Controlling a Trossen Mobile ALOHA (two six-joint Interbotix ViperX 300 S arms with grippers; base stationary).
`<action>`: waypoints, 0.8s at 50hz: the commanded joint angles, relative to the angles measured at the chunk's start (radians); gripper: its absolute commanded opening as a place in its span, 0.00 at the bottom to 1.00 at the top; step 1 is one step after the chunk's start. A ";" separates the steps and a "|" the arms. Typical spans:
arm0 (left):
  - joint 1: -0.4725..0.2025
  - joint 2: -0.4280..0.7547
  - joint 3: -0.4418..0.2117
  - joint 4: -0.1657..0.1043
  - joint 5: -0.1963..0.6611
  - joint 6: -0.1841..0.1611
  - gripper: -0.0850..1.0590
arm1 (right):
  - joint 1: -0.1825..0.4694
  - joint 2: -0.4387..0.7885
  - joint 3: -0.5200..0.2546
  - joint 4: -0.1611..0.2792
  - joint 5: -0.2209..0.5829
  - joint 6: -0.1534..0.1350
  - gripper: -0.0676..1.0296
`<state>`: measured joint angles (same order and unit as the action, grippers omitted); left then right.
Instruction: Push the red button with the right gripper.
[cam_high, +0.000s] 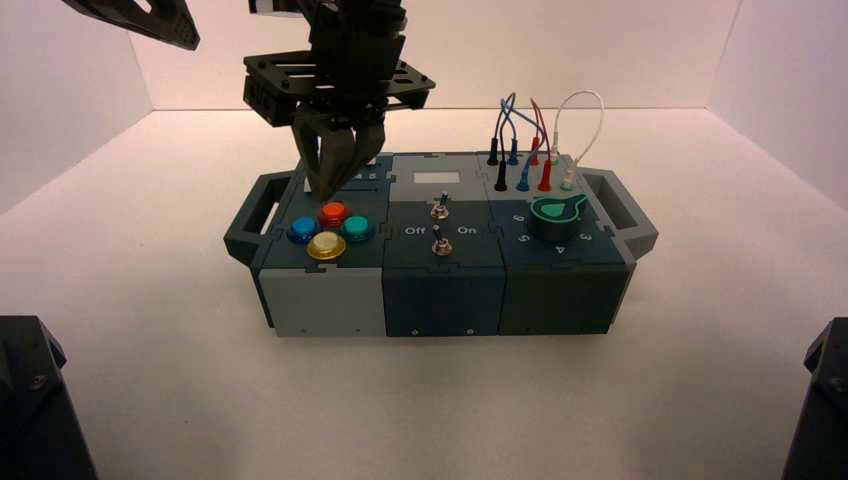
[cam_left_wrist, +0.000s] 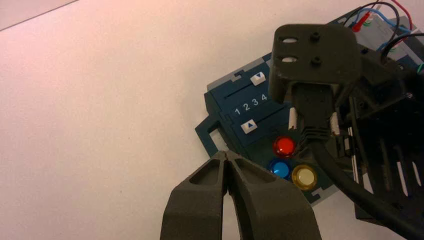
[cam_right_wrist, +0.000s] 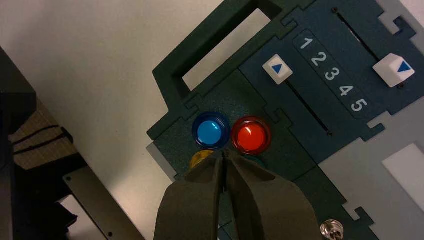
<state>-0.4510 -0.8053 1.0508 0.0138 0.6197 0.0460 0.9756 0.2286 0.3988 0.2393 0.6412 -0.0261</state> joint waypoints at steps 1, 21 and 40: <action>-0.002 -0.006 -0.012 0.002 -0.005 0.003 0.05 | 0.008 0.000 -0.021 0.005 -0.006 -0.002 0.04; -0.002 -0.008 -0.012 0.002 -0.005 0.003 0.05 | -0.009 0.028 -0.043 0.002 -0.012 -0.003 0.04; -0.003 -0.008 -0.012 0.002 -0.005 0.005 0.05 | -0.029 0.018 -0.057 -0.006 -0.006 -0.005 0.04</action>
<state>-0.4510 -0.8145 1.0508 0.0138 0.6197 0.0460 0.9603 0.2777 0.3666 0.2347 0.6366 -0.0291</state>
